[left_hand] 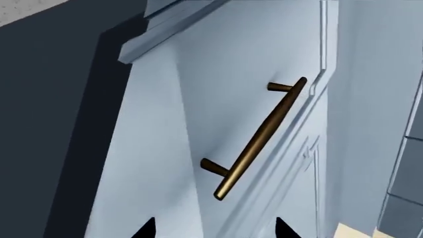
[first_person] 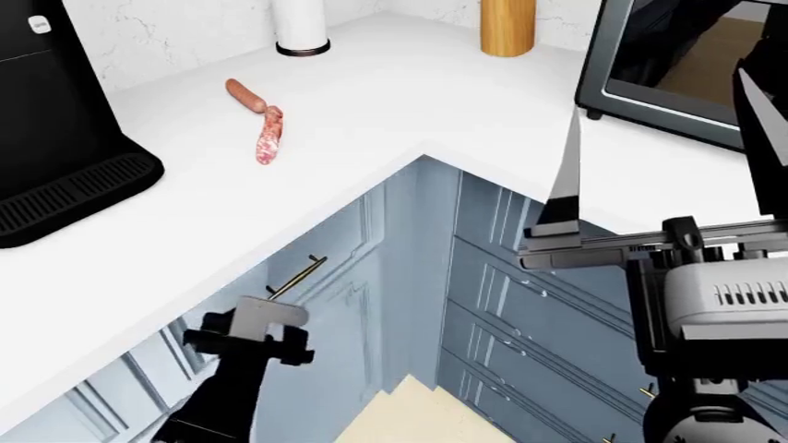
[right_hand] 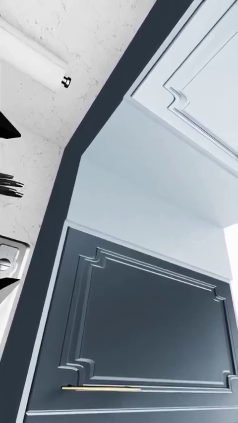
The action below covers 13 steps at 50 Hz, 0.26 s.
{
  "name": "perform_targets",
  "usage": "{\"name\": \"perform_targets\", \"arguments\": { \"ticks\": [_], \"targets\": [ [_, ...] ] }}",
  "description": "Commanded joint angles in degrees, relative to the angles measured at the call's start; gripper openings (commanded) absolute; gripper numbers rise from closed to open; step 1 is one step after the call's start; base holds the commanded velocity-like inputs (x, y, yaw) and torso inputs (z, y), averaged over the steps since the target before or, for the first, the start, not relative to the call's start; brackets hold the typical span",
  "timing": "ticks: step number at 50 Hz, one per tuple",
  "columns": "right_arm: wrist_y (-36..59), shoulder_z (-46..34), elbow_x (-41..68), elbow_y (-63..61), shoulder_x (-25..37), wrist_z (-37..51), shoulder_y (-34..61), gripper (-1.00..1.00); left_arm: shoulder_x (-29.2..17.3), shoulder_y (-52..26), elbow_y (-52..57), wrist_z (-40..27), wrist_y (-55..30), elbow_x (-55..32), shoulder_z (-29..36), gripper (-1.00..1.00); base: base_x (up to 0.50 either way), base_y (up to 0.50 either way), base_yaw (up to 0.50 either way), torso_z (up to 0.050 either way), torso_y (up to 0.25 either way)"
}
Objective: Close the right drawer.
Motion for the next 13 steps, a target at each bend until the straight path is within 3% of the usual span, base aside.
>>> {"name": "perform_targets", "arguments": {
  "ticks": [1,13],
  "targets": [
    [-0.6,0.5,0.6,0.0,0.4,0.4,-0.7,1.00,-4.8,-0.6,-10.3,-14.6,-6.3,9.4,-20.9,1.00,0.01,-0.01,0.01,0.000,0.000],
    [-1.0,0.6,1.3,0.1,0.7,0.5,-0.9,1.00,-6.1,-1.0,-10.3,-28.4,-12.6,13.8,-26.3,1.00,0.01,0.00,0.01,0.000,0.000]
  ]
}}
